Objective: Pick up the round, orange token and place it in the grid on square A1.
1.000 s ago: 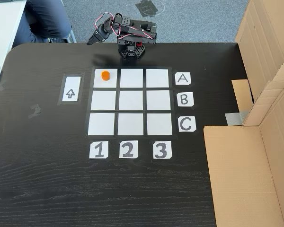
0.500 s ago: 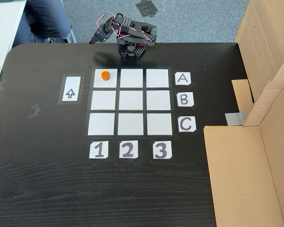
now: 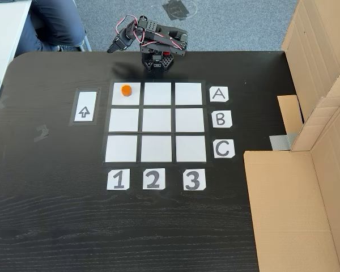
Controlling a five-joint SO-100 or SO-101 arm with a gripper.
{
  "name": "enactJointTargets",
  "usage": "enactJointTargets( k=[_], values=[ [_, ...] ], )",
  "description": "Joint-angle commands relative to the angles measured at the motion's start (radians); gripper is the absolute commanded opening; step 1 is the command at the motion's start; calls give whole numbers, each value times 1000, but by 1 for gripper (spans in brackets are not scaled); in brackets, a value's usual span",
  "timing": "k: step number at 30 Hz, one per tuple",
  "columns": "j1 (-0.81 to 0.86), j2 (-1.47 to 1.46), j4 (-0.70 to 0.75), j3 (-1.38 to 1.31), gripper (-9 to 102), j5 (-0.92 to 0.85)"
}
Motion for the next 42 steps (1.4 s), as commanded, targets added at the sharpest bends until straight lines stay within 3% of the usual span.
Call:
enactJointTargets(
  k=[1, 14, 42],
  values=[
    [9, 3, 3, 2, 7, -5],
    [9, 5, 3, 2, 12, -6],
    [11, 5, 3, 2, 12, -6]
  ],
)
